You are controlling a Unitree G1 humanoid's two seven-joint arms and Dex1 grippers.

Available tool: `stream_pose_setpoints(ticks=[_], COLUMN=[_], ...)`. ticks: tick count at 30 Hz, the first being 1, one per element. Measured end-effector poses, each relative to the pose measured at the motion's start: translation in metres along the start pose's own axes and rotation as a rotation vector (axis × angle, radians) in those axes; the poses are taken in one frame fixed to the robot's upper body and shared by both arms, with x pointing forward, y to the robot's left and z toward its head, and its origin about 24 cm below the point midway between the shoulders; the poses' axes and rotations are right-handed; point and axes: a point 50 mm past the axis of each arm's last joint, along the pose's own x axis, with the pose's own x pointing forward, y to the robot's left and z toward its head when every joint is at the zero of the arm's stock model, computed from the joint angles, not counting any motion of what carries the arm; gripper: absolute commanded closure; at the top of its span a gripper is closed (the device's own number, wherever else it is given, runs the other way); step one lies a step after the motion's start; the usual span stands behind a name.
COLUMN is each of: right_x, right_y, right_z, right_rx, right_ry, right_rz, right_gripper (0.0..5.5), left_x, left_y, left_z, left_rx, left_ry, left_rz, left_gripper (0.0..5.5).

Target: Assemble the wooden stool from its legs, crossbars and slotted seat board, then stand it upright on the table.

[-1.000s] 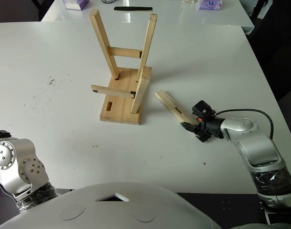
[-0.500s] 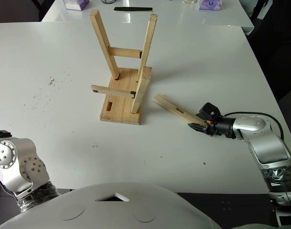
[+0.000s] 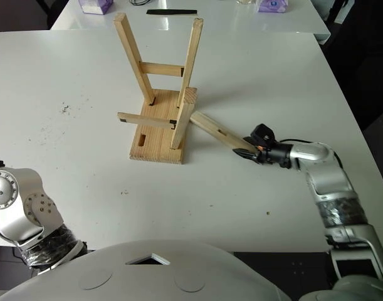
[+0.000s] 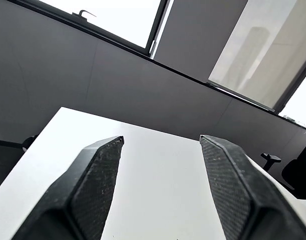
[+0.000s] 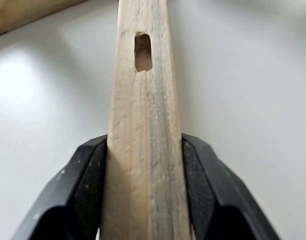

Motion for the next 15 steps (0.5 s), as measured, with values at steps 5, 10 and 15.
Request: stream_pose_setpoints(ticks=[5,10,15], right_x=[0.052,0.083,0.091], right_y=[0.010,0.022,0.025], right_z=[0.032,0.071,0.083], right_rx=[0.072,0.122,0.134], right_ry=[-0.157,-0.304,-0.340], right_rz=[0.026,0.056,0.078], right_gripper=[3.47,3.47,3.47], left_x=[0.010,0.025,0.029], left_y=[0.021,0.010,-0.005], left_z=[-0.001,0.005,0.000], left_rx=[0.088,0.059,0.022], left_ry=[0.010,-0.027,-0.013], left_rz=[0.019,0.012,-0.008], left_gripper=[2.66,2.66,2.66])
